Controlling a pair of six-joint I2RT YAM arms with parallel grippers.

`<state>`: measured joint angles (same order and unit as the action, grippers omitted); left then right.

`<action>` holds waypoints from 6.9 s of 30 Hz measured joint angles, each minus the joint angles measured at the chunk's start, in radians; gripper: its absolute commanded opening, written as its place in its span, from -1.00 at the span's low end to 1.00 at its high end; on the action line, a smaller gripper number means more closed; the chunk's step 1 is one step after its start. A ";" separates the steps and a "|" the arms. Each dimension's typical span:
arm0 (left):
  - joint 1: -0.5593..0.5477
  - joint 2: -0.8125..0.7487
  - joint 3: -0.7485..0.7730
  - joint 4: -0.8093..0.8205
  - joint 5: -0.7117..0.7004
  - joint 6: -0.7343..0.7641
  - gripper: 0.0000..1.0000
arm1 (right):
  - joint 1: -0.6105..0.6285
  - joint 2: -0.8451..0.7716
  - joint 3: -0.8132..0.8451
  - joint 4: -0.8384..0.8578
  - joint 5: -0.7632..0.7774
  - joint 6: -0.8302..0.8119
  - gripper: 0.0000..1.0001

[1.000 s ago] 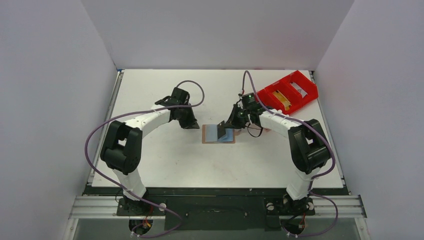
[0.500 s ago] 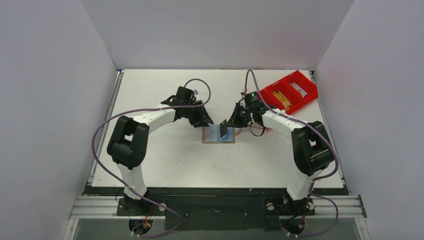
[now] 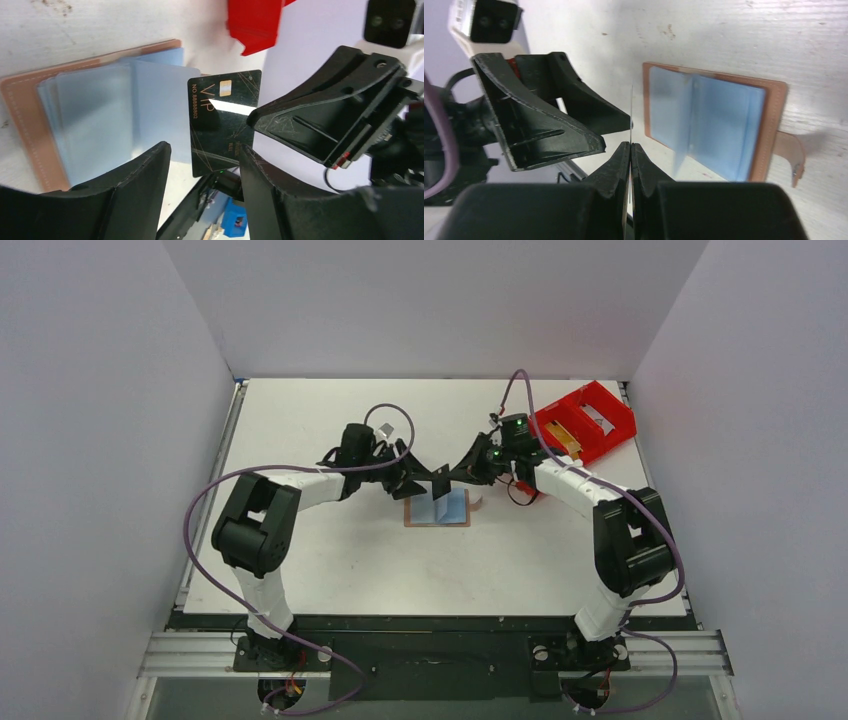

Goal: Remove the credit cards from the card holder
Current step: Place the credit card in the storage box, then close the card holder at the center of the board.

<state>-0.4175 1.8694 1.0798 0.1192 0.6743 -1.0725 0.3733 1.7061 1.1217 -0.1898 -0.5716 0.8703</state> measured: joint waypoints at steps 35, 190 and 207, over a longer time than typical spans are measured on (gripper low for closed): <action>0.055 0.059 -0.174 0.837 0.123 -0.591 -1.00 | -0.025 0.000 -0.085 0.386 -0.185 0.288 -0.49; -0.033 0.011 0.083 -0.401 -0.270 0.311 -0.24 | 0.203 0.190 0.113 -0.264 0.549 -0.307 -0.58; -0.046 -0.048 0.109 -0.341 -0.189 0.263 -0.14 | 0.207 0.231 0.146 -0.188 0.463 -0.277 -0.59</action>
<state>-0.4633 1.8210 1.1889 -0.2218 0.4854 -0.8097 0.5804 1.9373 1.2678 -0.3779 -0.1089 0.5930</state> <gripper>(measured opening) 0.416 0.208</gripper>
